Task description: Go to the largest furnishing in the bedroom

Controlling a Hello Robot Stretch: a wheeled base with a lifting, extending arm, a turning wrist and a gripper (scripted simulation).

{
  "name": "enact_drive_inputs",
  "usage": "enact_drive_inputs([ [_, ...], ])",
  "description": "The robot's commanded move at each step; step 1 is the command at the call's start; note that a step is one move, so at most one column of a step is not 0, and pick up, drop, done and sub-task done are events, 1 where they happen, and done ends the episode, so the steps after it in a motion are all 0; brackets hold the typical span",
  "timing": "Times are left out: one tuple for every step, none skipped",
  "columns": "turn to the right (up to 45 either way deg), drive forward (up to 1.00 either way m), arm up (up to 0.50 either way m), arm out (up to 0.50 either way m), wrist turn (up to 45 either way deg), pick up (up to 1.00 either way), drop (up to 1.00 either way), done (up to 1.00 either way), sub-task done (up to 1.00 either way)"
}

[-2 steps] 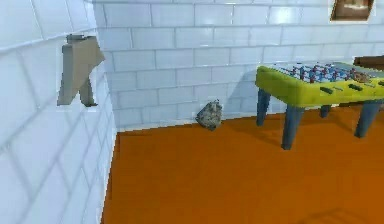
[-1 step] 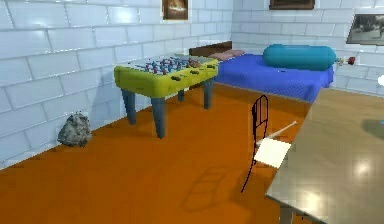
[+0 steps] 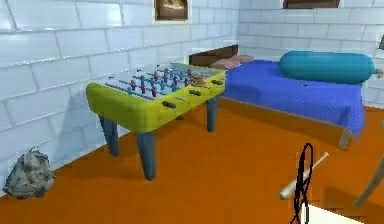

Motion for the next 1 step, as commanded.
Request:
enact_drive_inputs([
  [-45.0, 0.0, 0.0, 0.0, 0.0, 0.0, 0.0, 0.0, 0.0],
])
